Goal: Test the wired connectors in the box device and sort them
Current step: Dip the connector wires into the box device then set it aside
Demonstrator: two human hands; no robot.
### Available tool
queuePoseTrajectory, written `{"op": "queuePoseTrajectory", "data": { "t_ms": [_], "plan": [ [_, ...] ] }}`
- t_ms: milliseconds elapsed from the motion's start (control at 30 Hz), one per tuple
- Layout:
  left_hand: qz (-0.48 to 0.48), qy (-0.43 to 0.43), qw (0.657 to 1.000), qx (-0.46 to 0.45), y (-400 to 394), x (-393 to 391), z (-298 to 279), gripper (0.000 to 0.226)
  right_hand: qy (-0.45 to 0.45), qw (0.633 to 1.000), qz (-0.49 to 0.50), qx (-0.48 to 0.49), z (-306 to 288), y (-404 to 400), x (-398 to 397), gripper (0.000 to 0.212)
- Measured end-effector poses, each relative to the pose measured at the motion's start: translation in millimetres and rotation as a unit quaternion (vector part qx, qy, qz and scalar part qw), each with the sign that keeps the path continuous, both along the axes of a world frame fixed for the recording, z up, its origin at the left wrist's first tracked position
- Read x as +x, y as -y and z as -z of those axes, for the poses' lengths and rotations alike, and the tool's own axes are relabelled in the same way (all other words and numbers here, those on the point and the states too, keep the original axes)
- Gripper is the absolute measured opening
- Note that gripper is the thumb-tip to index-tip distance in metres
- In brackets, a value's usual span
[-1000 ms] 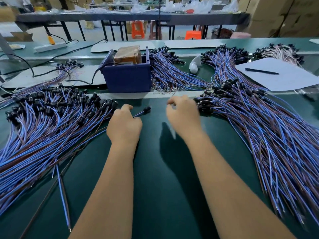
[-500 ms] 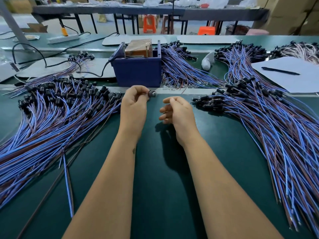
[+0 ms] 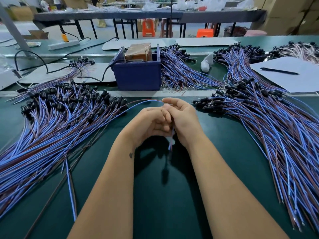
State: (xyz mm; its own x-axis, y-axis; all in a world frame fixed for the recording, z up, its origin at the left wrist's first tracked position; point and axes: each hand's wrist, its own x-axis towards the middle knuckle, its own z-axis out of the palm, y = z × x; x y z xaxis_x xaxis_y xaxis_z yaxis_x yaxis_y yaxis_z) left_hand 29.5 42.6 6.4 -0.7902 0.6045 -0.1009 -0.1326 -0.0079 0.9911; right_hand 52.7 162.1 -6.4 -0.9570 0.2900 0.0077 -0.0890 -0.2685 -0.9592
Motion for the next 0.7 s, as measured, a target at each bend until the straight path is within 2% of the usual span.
{"op": "queuePoseTrajectory", "data": {
  "t_ms": [67, 133, 233, 400, 700],
  "plan": [
    [-0.101, -0.019, 0.994, -0.022, 4, -7, 2, 0.021, -0.024, 1.0, 0.009, 0.009, 1, -2, -1, 0.015],
    [-0.229, -0.045, 0.972, -0.014, 9, -15, 7, 0.029, -0.038, 0.999, 0.004, 0.007, 0, -5, -2, 0.016],
    [-0.32, -0.053, 0.945, 0.038, 15, -22, 11, 0.028, -0.032, 0.999, -0.025, 0.011, -1, -6, -1, 0.018],
    [-0.335, -0.083, 0.933, 0.103, 10, -19, 7, 0.03, 0.001, 0.991, -0.067, 0.118, 1, 2, -2, 0.018],
    [-0.29, -0.055, 0.953, 0.061, 0, -12, 6, 0.018, -0.015, 0.982, -0.037, 0.183, 6, 10, -2, 0.015]
  ]
}}
